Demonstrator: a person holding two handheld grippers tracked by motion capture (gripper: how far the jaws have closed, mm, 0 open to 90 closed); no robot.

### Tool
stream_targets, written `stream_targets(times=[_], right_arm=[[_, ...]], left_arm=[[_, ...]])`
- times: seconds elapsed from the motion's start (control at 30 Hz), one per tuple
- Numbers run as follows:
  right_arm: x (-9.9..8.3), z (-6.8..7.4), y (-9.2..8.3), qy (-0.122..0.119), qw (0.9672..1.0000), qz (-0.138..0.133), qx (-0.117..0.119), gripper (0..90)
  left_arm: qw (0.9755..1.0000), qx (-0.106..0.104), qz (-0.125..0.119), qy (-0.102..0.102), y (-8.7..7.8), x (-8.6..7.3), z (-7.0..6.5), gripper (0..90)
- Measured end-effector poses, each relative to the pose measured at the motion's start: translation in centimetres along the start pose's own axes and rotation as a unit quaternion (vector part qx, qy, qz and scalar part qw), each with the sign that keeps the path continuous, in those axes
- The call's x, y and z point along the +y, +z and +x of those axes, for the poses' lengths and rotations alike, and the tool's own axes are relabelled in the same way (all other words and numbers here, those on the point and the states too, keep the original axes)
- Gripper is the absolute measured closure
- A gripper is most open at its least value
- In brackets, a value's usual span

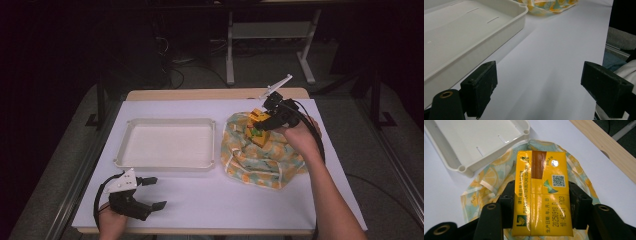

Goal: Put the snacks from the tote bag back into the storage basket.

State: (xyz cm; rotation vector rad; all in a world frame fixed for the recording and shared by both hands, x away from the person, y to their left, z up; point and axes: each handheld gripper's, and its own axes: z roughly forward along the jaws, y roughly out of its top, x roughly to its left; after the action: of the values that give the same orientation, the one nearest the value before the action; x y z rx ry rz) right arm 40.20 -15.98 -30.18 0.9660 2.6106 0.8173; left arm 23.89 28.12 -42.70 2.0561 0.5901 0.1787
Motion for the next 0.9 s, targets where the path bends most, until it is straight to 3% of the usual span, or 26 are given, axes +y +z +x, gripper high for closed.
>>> stream_targets(times=[0.9], right_arm=[[1.5, 2.1, -1.3, -0.046, 0.9987, -0.009, 0.02, 49.2]], left_arm=[[1.0, -0.001, 0.0, 0.0, 0.0, 0.0, 0.0, 13.2]])
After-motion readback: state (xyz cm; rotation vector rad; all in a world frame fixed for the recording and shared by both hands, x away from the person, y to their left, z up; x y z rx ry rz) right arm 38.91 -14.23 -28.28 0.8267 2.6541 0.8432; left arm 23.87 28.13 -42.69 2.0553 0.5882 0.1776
